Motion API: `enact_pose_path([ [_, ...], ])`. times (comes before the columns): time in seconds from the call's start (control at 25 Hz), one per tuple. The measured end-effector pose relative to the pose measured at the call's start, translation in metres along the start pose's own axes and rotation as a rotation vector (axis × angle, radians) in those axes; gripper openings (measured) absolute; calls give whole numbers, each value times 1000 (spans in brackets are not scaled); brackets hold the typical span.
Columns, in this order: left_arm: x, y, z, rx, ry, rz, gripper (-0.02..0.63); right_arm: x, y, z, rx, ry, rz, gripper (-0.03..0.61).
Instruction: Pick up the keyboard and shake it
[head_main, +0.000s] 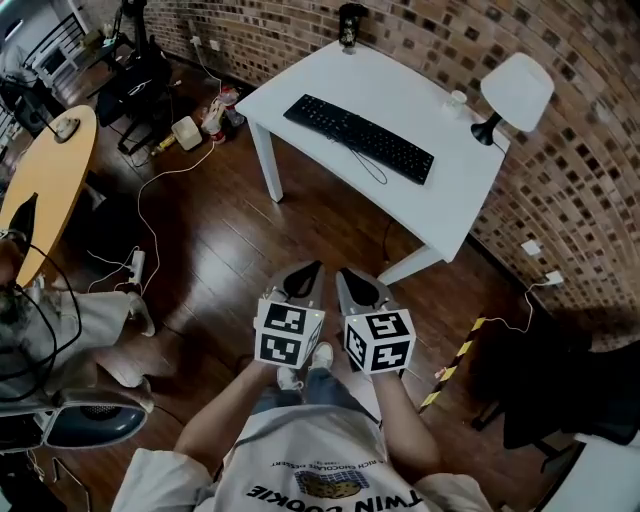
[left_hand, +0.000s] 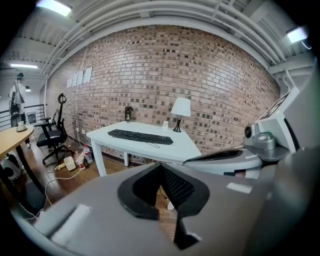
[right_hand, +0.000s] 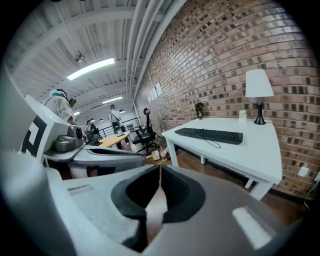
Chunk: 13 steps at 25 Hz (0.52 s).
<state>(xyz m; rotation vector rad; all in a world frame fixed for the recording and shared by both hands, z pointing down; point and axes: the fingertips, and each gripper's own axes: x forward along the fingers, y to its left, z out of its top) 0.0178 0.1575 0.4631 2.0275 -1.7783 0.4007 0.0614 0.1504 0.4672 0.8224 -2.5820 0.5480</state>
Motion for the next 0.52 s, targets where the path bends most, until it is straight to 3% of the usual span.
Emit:
enact_pose_path([
  [0.52, -55, -6, -2, 13, -48, -65, 8, -26, 49, -1, 10, -42, -33, 12],
])
